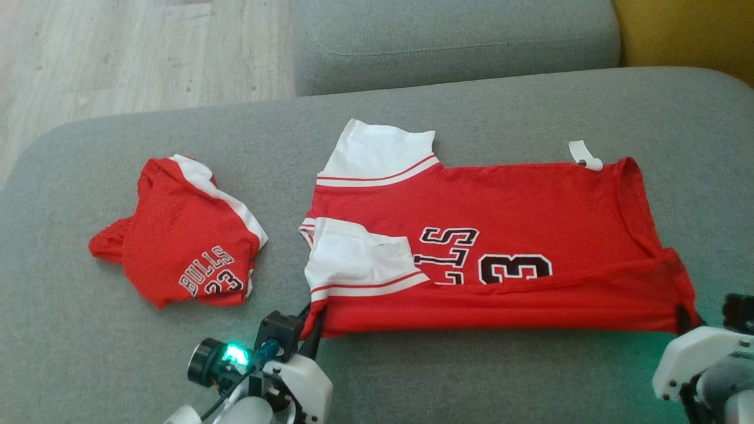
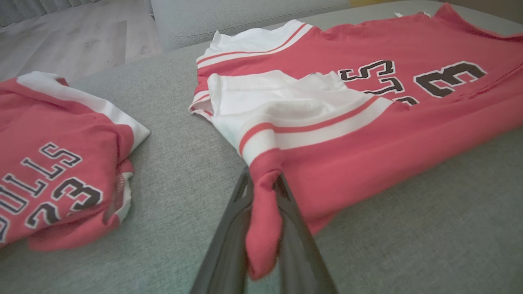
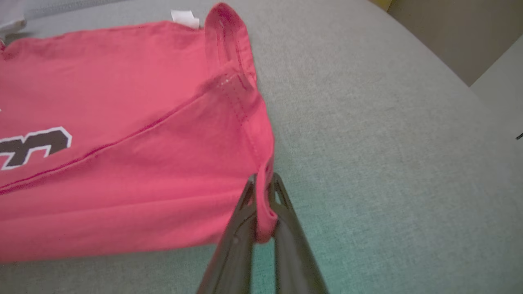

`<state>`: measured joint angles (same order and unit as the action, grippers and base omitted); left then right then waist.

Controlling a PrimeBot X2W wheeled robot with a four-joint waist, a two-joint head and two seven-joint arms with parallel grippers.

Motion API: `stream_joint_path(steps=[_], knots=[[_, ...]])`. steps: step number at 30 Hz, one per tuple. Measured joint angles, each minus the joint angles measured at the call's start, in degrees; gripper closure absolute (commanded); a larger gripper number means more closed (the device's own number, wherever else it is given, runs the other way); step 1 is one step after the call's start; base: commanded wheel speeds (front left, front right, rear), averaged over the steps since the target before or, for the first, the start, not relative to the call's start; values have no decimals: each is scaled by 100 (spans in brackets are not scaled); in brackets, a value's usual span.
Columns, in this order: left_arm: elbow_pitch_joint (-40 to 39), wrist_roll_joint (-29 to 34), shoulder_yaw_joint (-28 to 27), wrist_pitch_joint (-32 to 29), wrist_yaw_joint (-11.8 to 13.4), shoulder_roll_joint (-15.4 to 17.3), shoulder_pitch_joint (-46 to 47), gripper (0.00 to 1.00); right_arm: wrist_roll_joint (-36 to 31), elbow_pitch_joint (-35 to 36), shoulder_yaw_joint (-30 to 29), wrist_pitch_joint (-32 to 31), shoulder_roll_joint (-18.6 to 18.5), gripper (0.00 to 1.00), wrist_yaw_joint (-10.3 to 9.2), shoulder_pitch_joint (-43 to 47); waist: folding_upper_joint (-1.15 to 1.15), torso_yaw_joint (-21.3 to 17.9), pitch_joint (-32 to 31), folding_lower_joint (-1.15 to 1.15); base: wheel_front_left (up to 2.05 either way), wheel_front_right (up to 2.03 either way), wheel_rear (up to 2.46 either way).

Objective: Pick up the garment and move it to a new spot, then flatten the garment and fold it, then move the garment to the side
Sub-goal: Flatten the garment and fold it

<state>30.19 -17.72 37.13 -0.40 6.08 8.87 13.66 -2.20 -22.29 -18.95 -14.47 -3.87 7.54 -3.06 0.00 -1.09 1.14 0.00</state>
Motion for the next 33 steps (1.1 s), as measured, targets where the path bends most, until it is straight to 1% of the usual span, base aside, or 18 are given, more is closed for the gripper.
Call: stream_joint_path(steps=[1,2,3,4,5,7,10,12,14,16,19,22,25,29,31,32,33], knots=[[-8,-2,-1,-2,0,1,0,100,19,140,-53,-12,51,100,0,41,0,-9,12,0,0,0,0],[-9,-2,0,-2,1,1,-1,100,19,274,-113,-5,96,4,0,64,0,-18,25,0,0,0,0],[-14,-2,0,-3,8,0,-1,75,20,385,-146,12,126,0,0,76,0,-27,39,0,0,0,0],[-15,-2,0,-12,54,1,0,9,36,480,-148,59,140,0,0,85,0,-37,54,0,0,0,0],[-18,-2,-12,-10,87,14,0,0,69,577,-182,145,145,0,0,92,0,-48,71,0,0,0,0],[-31,-2,-27,12,110,67,2,0,177,743,-235,417,145,0,0,97,0,-65,106,0,0,0,0],[-214,-2,-188,434,261,98,18,0,353,883,-259,895,148,0,0,93,0,-81,177,0,0,0,0],[-388,-3,-334,783,353,110,83,0,711,914,-233,1271,152,0,0,48,0,-92,241,0,0,0,0],[-556,-21,-448,1078,349,143,209,0,1151,924,-154,1631,152,0,0,-44,0,-106,328,0,0,0,0],[-734,-60,-553,1257,320,177,370,0,1402,925,-22,1936,152,0,0,-136,0,-123,429,-1,0,0,0],[-937,14,-552,1357,119,349,688,0,1508,932,170,2291,154,0,0,-269,0,-159,632,-1,0,0,0],[-934,86,-532,1206,-175,616,1132,0,1571,933,289,2440,154,0,0,-519,0,-225,875,-1,0,0,0],[-846,118,-532,733,-567,913,1871,0,1629,945,416,2530,153,0,0,-867,0,-334,1136,-1,0,0,0],[-443,-80,-503,-180,-1180,1124,3133,0,1750,951,675,2595,149,0,0,-1271,0,-542,1481,-2,0,0,0],[-188,-277,-342,-559,-1323,1255,3626,0,1858,948,824,2662,151,0,0,-1438,0,-682,1638,-2,0,0,0],[-53,-375,-237,-764,-1324,1326,3810,0,1905,944,898,2671,148,0,0,-1515,0,-757,1711,-2,0,0,0],[-53,-375,-237,-764,-1324,1326,3810,0,1905,944,898,2671,148,0,0,-1515,0,-757,1711,-2,0,0,0]])
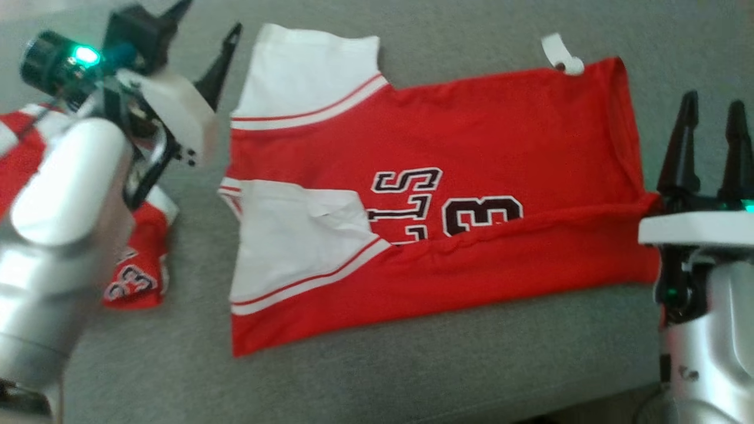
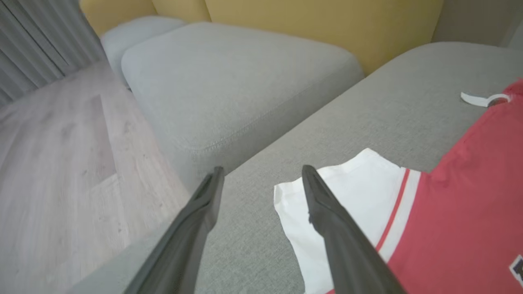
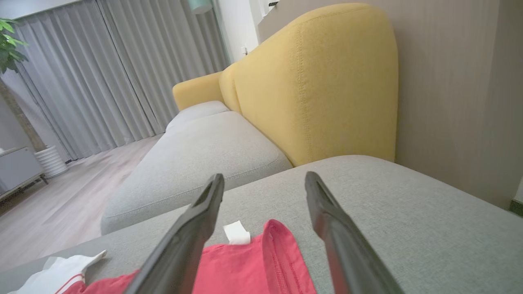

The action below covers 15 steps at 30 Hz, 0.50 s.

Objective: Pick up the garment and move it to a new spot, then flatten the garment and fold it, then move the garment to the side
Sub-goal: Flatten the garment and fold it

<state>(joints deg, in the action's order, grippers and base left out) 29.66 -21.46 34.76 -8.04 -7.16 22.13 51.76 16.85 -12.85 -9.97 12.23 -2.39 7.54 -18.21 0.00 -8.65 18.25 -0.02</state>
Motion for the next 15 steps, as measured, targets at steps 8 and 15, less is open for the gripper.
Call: stream_joint_path(steps=[8,15], knots=[[646,-1351,979,-765,-43,521,773,0,456,-255,468,157,-4,0,0,-456,0,-604,518,0,0,0,0],[1053,-2287,1329,-961,-43,614,994,0,628,-310,589,214,-10,0,0,-547,0,-943,852,1,0,0,0]])
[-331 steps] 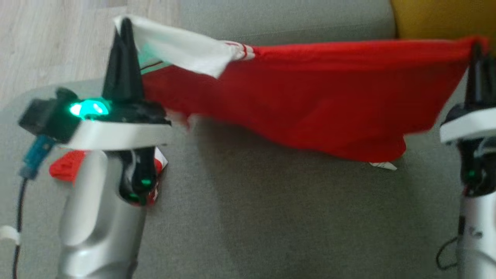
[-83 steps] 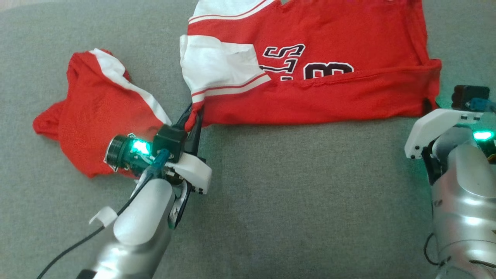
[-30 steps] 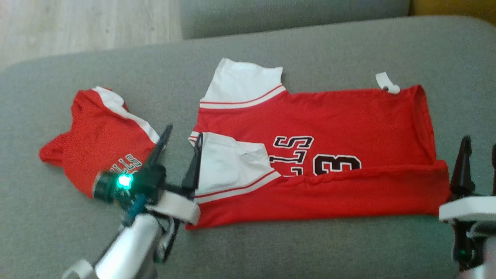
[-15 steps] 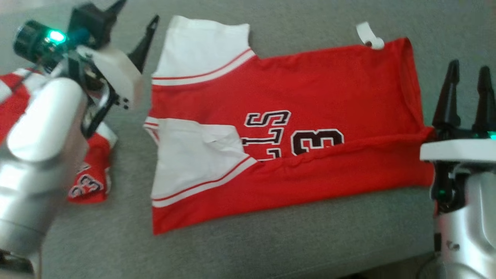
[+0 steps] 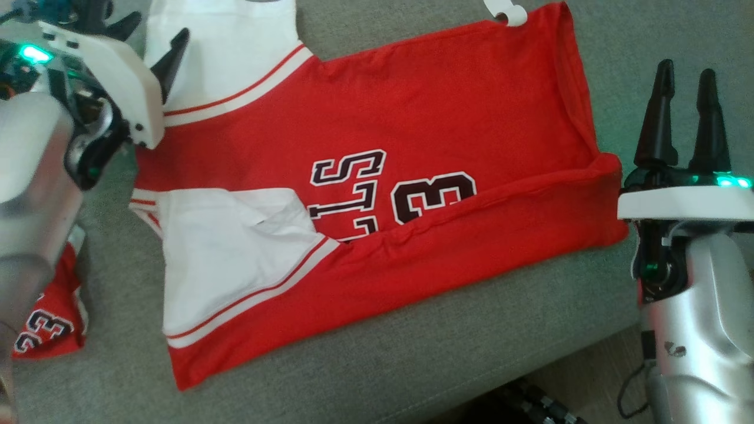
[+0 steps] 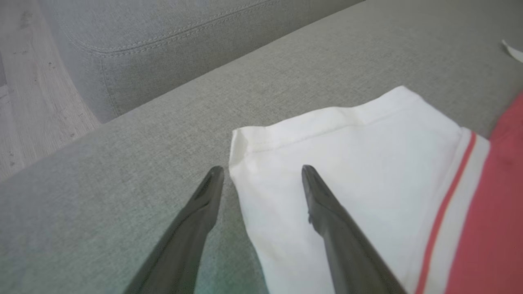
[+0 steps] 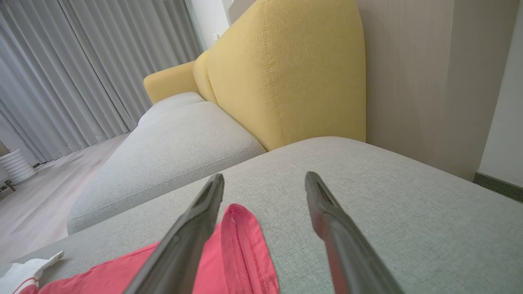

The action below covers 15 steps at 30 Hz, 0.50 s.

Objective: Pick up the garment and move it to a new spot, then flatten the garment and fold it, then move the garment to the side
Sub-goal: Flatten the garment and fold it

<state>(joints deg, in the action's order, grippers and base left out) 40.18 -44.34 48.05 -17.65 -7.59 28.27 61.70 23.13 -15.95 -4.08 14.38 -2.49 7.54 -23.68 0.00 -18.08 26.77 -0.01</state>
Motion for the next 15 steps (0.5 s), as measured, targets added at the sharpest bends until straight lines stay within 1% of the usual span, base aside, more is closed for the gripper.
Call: stream_joint_path(steps=[7,9,12,15], knots=[[408,-248,305,-3,0,127,358,0,118,-35,22,0,1,0,0,-45,0,-186,162,0,0,0,0],[480,-343,486,-74,0,198,435,0,129,-19,36,0,0,0,0,-44,0,-257,193,1,0,0,0],[480,-506,643,-153,0,287,486,0,153,15,32,1,1,0,0,-42,0,-324,209,1,0,0,0],[425,-808,755,-326,0,338,586,0,152,73,-15,1,1,0,0,-41,0,-345,247,1,0,0,0]])
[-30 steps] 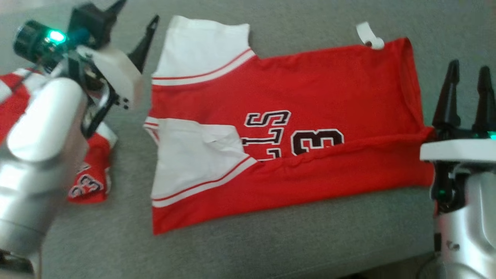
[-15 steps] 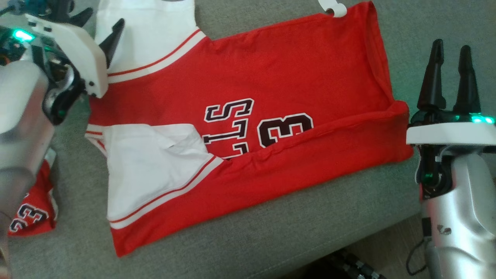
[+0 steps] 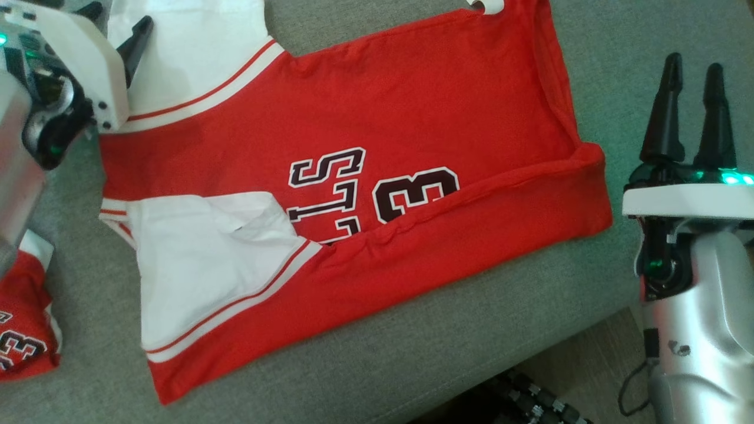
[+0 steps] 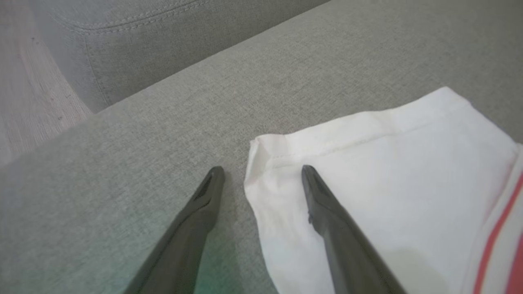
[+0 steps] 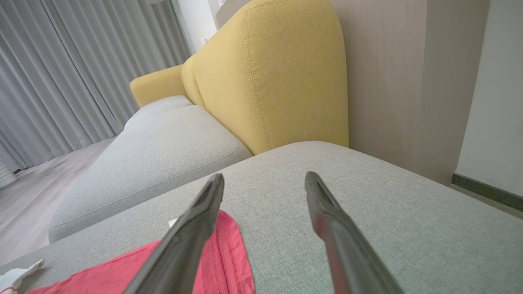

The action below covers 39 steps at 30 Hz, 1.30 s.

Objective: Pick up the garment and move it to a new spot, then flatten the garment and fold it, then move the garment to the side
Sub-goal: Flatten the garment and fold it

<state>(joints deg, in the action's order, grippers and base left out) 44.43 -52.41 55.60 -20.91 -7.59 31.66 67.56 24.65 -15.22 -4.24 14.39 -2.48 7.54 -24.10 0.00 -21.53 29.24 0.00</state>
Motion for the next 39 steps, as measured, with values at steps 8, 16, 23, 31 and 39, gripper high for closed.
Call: stream_joint_path(steps=[8,16,23,31,39], knots=[[-294,-509,416,9,0,63,12,100,-245,11,-125,0,0,0,0,7,0,86,-81,0,0,0,0],[-469,-337,648,1402,0,-281,-110,100,-1095,77,-512,-337,-1,0,0,-1,0,494,-471,0,0,0,0],[-808,-40,750,2267,2,-495,-120,100,-1840,62,-783,-1426,-110,0,0,-244,0,1084,-740,0,0,0,0],[-1770,154,960,2443,141,-508,-389,100,-2404,-881,-886,-2393,-682,0,0,-710,0,1738,-872,0,0,0,0],[-2586,214,1158,2212,364,-457,-544,100,-2843,-1994,-802,-2676,-996,0,0,-1259,0,2023,-770,-1,0,0,0]])
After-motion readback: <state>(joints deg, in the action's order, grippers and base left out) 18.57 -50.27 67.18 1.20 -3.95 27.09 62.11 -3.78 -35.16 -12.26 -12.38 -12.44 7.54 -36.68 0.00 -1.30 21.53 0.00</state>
